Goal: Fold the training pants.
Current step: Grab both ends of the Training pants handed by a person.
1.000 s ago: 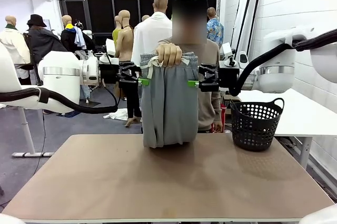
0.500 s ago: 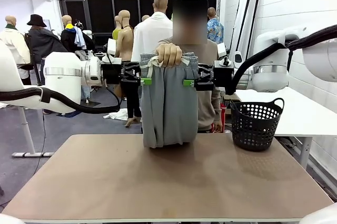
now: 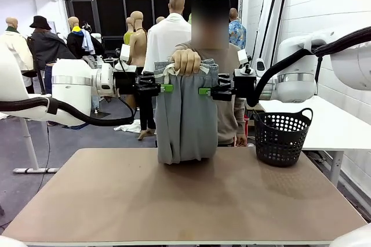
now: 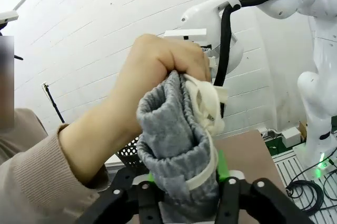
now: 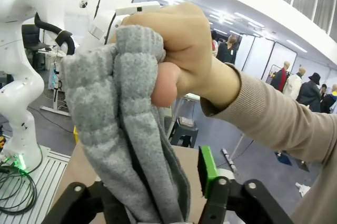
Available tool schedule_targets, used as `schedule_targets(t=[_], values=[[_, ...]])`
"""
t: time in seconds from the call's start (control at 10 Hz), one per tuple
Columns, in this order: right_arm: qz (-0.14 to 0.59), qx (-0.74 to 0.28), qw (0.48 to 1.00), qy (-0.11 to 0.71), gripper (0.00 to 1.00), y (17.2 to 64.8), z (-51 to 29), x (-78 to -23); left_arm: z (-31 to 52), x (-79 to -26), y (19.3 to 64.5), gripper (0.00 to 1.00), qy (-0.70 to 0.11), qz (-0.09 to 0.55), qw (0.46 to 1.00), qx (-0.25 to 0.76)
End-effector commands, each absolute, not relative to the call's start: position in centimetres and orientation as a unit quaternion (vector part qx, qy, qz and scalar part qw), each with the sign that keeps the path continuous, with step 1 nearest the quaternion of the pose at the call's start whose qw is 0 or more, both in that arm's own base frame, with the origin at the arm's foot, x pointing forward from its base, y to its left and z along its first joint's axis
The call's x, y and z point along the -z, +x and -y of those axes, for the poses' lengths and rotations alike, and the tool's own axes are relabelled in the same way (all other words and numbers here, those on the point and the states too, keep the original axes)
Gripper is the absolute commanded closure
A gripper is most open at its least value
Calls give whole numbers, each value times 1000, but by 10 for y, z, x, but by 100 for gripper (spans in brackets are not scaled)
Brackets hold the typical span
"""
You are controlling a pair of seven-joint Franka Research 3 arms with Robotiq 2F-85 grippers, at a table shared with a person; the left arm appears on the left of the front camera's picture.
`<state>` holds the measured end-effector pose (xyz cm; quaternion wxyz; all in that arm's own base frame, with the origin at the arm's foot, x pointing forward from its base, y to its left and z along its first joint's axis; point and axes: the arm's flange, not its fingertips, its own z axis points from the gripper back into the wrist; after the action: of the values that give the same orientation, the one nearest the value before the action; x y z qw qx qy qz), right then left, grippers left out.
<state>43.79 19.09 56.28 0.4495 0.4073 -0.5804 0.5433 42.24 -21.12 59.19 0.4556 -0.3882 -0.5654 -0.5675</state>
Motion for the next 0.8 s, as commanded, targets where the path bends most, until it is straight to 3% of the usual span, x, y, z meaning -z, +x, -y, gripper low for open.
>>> schedule_targets(t=[0.0,0.7], values=[[561,-550,450,424,100,443,-191,-570,215,-593,429,100,-390,561,478,552],[541,-563,452,430,100,436,-193,-578,210,-577,440,100,-392,542,499,552]])
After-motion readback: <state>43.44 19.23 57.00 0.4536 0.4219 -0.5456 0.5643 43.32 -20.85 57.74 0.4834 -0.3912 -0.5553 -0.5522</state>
